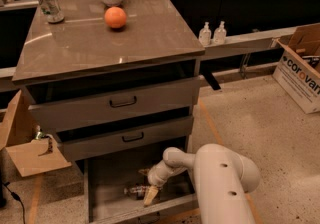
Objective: Place water bottle into bottom drawer
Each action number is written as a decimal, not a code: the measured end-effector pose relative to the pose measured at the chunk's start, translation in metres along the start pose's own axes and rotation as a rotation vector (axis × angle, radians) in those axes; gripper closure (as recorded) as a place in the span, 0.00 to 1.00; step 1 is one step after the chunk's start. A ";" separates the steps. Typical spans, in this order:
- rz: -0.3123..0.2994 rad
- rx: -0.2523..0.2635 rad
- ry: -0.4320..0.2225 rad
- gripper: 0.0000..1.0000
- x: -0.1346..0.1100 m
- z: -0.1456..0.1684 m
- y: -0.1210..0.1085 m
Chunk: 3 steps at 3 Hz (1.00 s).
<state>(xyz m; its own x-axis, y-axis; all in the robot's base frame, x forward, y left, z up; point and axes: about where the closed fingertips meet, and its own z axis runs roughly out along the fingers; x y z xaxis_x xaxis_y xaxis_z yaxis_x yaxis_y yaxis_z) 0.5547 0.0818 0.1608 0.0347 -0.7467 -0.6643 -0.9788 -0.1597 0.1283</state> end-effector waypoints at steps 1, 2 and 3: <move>-0.025 0.088 -0.032 0.18 -0.017 -0.030 0.000; 0.011 0.246 -0.008 0.41 -0.011 -0.099 0.000; 0.078 0.399 0.084 0.64 -0.001 -0.177 0.003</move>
Offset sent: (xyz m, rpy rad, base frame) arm -0.0350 -0.1125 0.1438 -0.0404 -0.2155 -0.3028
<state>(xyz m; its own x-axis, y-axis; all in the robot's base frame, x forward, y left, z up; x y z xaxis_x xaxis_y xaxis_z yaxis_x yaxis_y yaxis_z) 0.5874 -0.0319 0.2918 -0.0425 -0.7993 -0.5995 -0.9800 0.1502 -0.1309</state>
